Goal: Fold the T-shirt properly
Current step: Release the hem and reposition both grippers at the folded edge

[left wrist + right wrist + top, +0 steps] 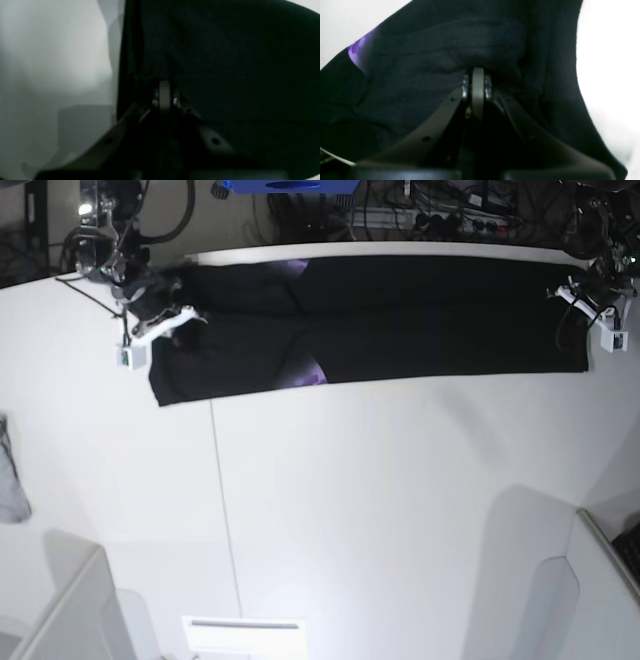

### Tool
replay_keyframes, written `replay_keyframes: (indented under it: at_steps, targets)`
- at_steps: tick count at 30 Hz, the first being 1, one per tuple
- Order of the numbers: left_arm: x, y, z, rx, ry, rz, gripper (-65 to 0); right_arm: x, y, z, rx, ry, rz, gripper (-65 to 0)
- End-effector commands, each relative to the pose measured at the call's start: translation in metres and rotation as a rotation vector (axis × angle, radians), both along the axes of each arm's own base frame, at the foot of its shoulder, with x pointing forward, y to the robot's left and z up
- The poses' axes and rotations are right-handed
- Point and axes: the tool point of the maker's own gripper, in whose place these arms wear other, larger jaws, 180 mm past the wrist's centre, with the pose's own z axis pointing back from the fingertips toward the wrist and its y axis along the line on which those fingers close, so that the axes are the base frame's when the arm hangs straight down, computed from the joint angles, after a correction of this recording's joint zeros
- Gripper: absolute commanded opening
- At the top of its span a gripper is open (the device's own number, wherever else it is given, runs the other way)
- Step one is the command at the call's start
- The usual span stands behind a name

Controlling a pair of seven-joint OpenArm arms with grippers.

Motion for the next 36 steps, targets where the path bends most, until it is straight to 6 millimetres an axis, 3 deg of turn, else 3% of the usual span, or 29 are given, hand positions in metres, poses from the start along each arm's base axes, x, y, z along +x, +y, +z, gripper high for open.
replay_keyframes:
  at_steps: [1, 6, 12, 15, 17, 21, 25, 27, 31, 36]
  targets:
    - [0.001, 0.006, -0.003, 0.027, 0.025, 0.015, -65.0, 0.003, -0.009, -0.003, -0.031, 0.013, -0.009, -65.0]
    - [0.035, 0.007, -0.009, 0.064, 0.021, 0.032, -65.0, 0.034, -0.013, -0.005, -0.026, -0.007, -0.027, -65.0]
    - [0.076, 0.008, 0.011, 0.086, -0.039, 0.033, -65.0, 0.072, -0.018, 0.007, -0.025, -0.061, -0.039, -65.0]
    - [0.081, 0.010, 0.026, 0.097, -0.039, 0.032, -65.0, 0.080, -0.013, 0.023, -0.023, -0.100, -0.019, -65.0]
    - [0.085, 0.009, 0.040, 0.107, -0.066, 0.022, -65.0, 0.085, -0.001, 0.044, -0.015, -0.144, 0.016, -65.0]
    - [0.080, 0.024, 0.078, 0.126, -0.148, 0.081, -65.0, 0.093, 0.023, 0.096, 0.001, -0.256, 0.078, -65.0]
    - [0.076, 0.030, 0.111, 0.114, -0.230, 0.115, -65.0, 0.090, 0.039, 0.135, -0.007, -0.320, 0.146, -65.0]
    - [0.067, 0.033, 0.110, 0.094, -0.238, 0.128, -65.0, 0.088, 0.044, 0.144, -0.006, -0.330, 0.168, -65.0]
    - [0.058, 0.037, 0.103, 0.059, -0.231, 0.134, -65.0, 0.083, 0.044, 0.139, -0.005, -0.313, 0.171, -65.0]
    - [0.058, 0.040, 0.089, 0.013, -0.284, 0.161, -26.0, 0.076, 0.055, 0.133, 0.000, -0.295, 0.204, -65.0]
